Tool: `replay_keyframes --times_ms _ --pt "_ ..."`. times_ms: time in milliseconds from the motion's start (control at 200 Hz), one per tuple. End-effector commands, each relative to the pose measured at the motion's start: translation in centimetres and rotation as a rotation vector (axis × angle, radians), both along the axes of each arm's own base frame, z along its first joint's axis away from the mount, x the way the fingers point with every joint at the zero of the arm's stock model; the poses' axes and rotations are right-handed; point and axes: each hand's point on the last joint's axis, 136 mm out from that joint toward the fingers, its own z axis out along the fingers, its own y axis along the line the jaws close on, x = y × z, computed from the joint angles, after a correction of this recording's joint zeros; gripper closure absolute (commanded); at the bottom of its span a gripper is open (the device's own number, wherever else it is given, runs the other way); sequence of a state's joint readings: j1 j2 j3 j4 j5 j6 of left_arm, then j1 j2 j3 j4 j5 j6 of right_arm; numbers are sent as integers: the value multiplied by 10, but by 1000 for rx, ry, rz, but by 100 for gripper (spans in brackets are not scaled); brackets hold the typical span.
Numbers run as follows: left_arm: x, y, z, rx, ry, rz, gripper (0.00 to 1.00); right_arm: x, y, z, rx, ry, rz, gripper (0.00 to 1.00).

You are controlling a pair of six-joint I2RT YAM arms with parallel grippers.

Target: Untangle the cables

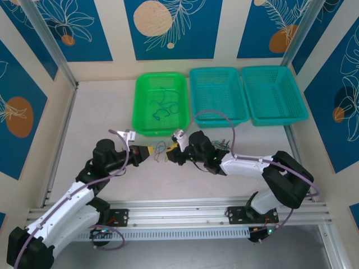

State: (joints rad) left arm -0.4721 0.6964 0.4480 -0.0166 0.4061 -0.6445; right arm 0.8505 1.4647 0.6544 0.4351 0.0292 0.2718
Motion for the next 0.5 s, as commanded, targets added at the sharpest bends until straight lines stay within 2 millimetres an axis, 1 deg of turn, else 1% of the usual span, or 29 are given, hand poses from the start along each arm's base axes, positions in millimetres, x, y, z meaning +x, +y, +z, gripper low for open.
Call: replay_keyframes --times_ms 0,45,90,155,215,235,290,335,350,395,450,465,480,495 --pt "7 30 -2 135 1 155 100 19 -18 0 15 16 -158 100" --pt "7 41 -9 184 11 203 100 23 -33 -6 21 56 -227 100" --pt "7 48 -12 210 12 227 100 26 -53 -13 28 106 -310 100" --pt "7 51 -15 224 17 236 100 28 -84 -22 44 185 -424 100" --pt "7 54 -20 233 28 244 100 26 -117 -35 33 262 -551 100" --pt "7 54 -20 235 30 248 100 24 -128 -36 38 278 -587 100" --pt "8 57 -23 241 36 260 100 18 -156 -44 33 321 -675 100" --pt "9 59 -25 245 39 270 100 12 -177 -45 48 342 -755 100" --pt "9 59 -26 247 40 273 100 8 -187 -49 40 358 -790 100" --pt "10 62 -26 253 40 284 100 0 -212 -52 53 387 -890 100" --pt "12 65 -27 264 40 297 100 -11 -242 -52 90 415 -1010 100" --pt "12 66 -27 266 41 301 100 -13 -249 -50 114 416 -1042 100" --pt "13 67 -27 268 41 305 100 -17 -257 -53 113 435 -1077 100" --pt "13 67 -27 270 41 308 100 -20 -264 -51 135 436 -1104 100"
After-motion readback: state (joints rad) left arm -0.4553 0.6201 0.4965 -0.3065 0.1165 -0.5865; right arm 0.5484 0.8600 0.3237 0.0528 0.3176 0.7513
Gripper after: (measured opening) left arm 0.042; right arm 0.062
